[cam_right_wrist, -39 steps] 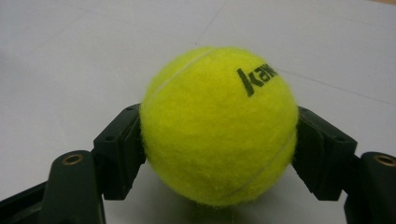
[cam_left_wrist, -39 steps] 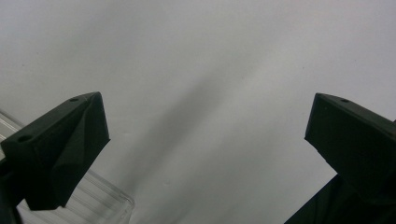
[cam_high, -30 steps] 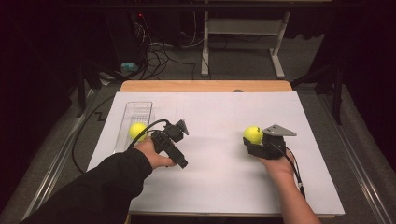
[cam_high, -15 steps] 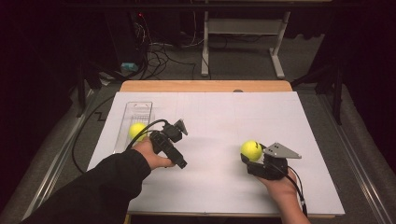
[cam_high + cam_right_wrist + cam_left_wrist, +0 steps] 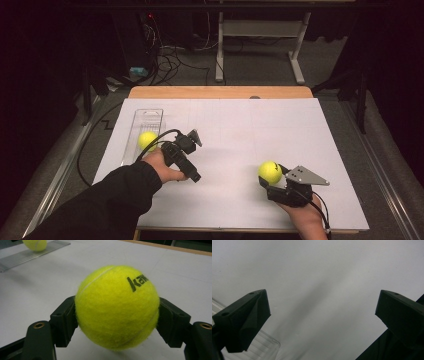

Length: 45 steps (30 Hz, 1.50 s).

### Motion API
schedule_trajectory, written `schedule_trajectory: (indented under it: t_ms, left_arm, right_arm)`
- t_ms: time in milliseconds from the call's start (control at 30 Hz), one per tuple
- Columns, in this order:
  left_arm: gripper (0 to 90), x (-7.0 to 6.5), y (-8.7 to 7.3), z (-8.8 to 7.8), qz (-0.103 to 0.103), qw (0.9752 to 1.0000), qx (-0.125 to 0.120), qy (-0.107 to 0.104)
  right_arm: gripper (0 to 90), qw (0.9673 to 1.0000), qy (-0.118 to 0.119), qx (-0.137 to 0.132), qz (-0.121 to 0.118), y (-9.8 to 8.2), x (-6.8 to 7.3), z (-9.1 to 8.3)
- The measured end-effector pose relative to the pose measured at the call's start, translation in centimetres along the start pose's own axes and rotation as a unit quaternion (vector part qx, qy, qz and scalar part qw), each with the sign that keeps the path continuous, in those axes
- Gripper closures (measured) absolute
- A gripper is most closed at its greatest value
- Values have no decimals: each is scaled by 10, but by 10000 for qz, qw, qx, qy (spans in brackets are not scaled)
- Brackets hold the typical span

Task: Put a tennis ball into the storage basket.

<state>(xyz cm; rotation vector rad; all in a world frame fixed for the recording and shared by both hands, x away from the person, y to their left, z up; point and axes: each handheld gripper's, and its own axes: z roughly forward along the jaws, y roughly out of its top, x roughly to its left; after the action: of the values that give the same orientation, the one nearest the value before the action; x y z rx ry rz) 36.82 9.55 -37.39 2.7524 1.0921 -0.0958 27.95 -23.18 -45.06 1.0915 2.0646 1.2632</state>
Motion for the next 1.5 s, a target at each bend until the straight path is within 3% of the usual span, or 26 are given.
schedule_trajectory:
  t_ms: [533, 800, 1067, 1500]
  left_arm:
    - [5, -5, 1, -13, 10, 9999, -108, 4]
    - [5, -10, 5, -18, 55, 9999, -24, 84]
    - [5, -14, 8, -25, 127, 9999, -39, 77]
    - [5, -22, 16, -26, 179, 9998, -91, -41]
  right_arm:
    - [269, 9989, 381, 35, -261, 6, 32, 25]
    - [269, 9976, 573, 11, -394, 14, 50, 34]
    - [270, 9949, 819, -71, -592, 25, 70, 43]
    - [270, 9906, 1159, -83, -720, 23, 93, 62]
